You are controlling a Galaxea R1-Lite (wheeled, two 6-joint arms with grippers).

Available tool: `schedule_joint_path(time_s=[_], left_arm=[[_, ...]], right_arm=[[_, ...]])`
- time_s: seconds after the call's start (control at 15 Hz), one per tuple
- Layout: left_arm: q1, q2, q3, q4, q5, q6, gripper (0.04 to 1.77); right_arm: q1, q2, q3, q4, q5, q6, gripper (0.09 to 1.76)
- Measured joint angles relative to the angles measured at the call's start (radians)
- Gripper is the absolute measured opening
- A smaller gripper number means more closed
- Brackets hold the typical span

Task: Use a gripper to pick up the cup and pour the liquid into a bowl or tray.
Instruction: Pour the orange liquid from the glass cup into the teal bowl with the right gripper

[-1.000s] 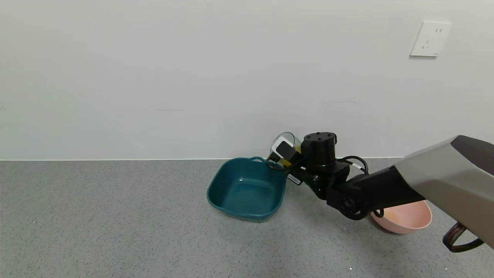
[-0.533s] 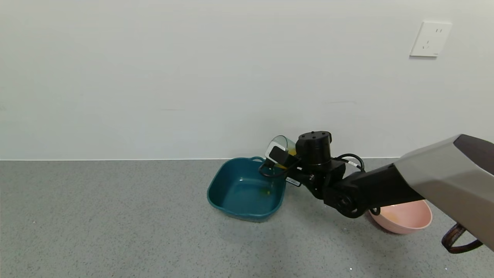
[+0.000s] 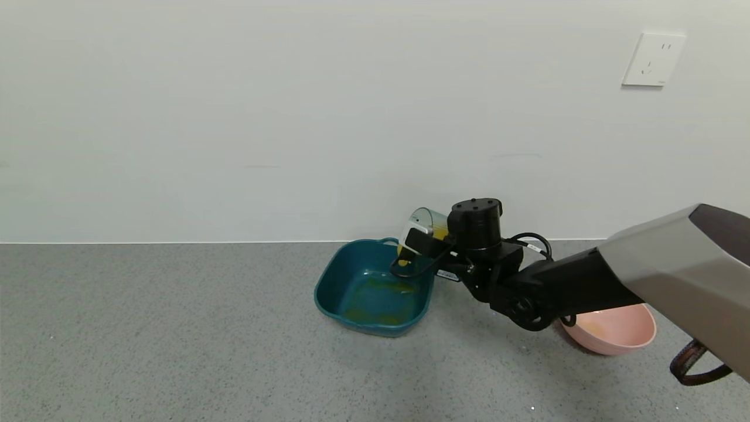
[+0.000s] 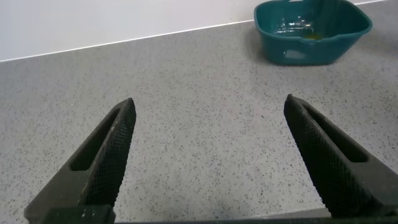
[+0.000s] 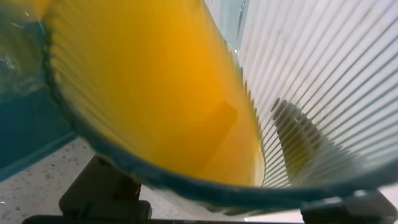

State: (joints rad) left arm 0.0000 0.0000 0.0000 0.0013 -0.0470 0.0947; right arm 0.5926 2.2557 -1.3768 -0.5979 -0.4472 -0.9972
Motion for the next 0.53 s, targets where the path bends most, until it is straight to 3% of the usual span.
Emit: schedule_joint_path(time_s=[0.53], left_arm=[[0.000, 0.000, 0.000, 0.000, 0.000, 0.000, 1.72]], right_arm=[[0.008, 0.008, -0.041, -0.013, -0.030, -0.147, 1.35]])
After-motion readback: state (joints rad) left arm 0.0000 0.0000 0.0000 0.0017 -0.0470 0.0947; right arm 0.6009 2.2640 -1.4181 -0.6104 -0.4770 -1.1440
